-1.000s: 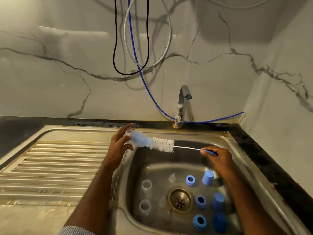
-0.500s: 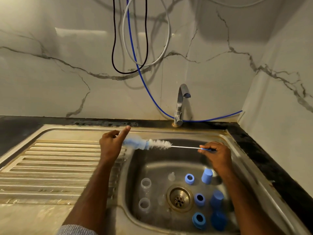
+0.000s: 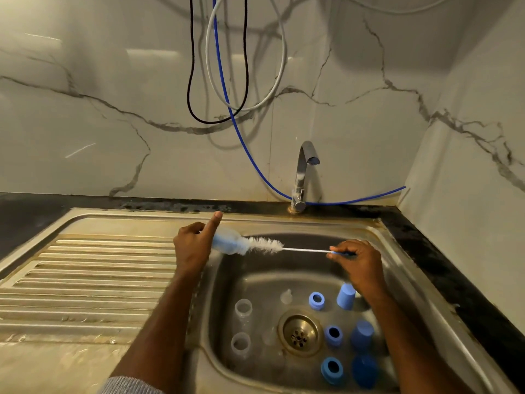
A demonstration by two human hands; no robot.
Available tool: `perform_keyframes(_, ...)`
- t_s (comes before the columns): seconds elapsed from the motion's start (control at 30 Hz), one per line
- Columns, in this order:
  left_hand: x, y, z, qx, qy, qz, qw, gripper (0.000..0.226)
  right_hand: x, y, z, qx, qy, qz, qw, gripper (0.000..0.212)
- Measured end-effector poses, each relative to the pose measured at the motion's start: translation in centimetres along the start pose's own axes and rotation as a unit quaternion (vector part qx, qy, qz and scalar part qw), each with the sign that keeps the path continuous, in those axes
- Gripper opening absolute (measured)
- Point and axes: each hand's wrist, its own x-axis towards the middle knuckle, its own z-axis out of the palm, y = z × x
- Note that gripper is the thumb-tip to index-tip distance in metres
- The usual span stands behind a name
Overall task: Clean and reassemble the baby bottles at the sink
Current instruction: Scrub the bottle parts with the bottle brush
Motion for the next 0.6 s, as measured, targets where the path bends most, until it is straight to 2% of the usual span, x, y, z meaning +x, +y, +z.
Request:
perform_keyframes(0.13, -0.3, 0.1, 0.4, -0.063, -0.064, -0.018, 0.996, 0.044, 0.3, 0.3, -0.7, 0.036, -0.011, 0.052, 0.998, 0.020)
perform_keyframes(0.2, -0.4, 0.1, 0.3, -0.128, -0.110, -0.025, 0.985, 0.034, 0.3, 0.5, -1.0, 0.014, -0.029, 0.060, 0.998, 0.015)
perform_keyframes(0.27, -0.2, -0.1, -0.1, -0.217, -0.151, -0.034, 0.964, 0.038, 0.2, 0.6, -1.0, -0.027, -0.042, 0.050, 0.997, 0.012)
perform_keyframes(0.37, 0.5, -0.5, -1.1, -0.338, -0.177, -0.058, 0.922, 0.049, 0.2, 1.1, -0.7, -0.096, -0.097, 0.032, 0.990, 0.029)
perform_keyframes(0.43, 0.7, -0.8, -1.7, -0.374, -0.170, -0.067, 0.909, 0.048, 0.0, 1.2, -0.3, -0.151, -0.141, 0.049, 0.977, 0.044)
perform_keyframes(0.5, 0.7, -0.9, -1.8, -0.347, -0.155, -0.045, 0.924, 0.046, -0.1, 1.1, 0.1, -0.176, -0.171, 0.060, 0.967, 0.051)
perform_keyframes(0.6, 0.5, -0.7, -1.4, -0.200, -0.111, 0.003, 0.973, 0.053, 0.0, 1.1, 0.0, -0.173, -0.177, 0.058, 0.967, 0.055)
